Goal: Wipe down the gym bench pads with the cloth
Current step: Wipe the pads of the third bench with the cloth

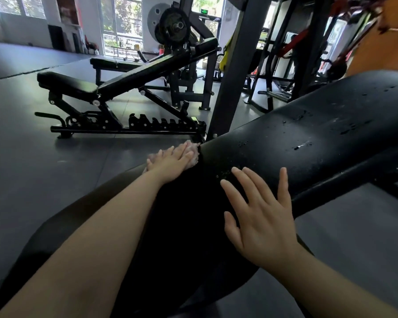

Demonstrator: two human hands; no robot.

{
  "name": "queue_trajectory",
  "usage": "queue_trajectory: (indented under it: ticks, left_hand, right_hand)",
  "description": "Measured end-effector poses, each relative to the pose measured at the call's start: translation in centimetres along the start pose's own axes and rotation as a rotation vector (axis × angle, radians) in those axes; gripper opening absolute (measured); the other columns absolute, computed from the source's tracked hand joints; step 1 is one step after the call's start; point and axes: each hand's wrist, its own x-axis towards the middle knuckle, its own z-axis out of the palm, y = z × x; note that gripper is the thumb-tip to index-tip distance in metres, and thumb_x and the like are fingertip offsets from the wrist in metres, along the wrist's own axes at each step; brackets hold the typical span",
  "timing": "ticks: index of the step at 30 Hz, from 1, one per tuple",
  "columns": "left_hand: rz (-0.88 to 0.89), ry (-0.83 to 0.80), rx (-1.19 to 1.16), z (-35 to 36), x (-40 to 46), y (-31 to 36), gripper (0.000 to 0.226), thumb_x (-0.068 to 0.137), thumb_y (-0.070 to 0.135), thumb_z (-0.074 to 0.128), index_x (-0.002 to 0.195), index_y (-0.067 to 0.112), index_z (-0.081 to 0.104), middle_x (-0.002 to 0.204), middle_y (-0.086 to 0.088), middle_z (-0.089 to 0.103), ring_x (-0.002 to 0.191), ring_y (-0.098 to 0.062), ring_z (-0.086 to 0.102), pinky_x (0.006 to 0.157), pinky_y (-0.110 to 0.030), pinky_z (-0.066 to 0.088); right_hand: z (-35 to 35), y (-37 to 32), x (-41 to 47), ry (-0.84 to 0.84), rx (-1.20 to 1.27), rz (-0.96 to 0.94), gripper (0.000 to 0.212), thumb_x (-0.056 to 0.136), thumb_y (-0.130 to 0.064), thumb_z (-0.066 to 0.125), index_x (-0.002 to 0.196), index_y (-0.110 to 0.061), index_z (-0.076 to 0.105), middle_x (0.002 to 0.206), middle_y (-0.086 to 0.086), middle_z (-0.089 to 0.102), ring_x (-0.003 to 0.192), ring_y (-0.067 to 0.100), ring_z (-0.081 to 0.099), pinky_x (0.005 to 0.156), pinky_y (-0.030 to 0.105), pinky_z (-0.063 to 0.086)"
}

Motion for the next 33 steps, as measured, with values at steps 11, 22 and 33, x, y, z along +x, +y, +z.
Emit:
queue_trajectory:
  ticks: [11,22,33]
  left_hand:
    - [0.085,-0.038,-0.019,0.6,-1.9,-0.4,0.055,0.097,0.056,0.016,0.147,0.043,-0.003,0.159,0.002,-0.004,0.145,-0.024,-0.007,0.112,-0.052,-0.006]
    - [0.376,-0.205,0.192,2.2,-21.3,-2.2,0.063,0.045,0.083,-0.035,0.103,0.063,-0.05,0.14,0.018,-0.044,0.13,-0.008,-0.043,0.112,-0.042,-0.022]
    - [0.196,-0.061,0.088,1.0,-3.0,1.2,0.053,0.098,0.052,0.008,0.148,0.041,-0.006,0.158,0.004,-0.014,0.144,-0.028,-0.014,0.109,-0.063,-0.003]
  right_hand:
    - [-0.1,-0.3,0.0,-0.018,0.007,0.03,0.049,0.084,-0.036,0.042,0.124,-0.014,0.058,0.131,0.013,0.056,0.127,0.026,0.044,0.113,0.059,0.003]
    - [0.0,0.0,-0.2,0.012,0.04,0.017,0.049,0.087,-0.038,0.04,0.124,-0.012,0.059,0.129,0.011,0.058,0.126,0.025,0.046,0.113,0.054,0.008]
    - [0.4,0.0,0.0,0.051,0.048,0.0,0.048,0.083,-0.035,0.043,0.121,-0.012,0.061,0.128,0.013,0.059,0.124,0.025,0.046,0.113,0.055,0.009]
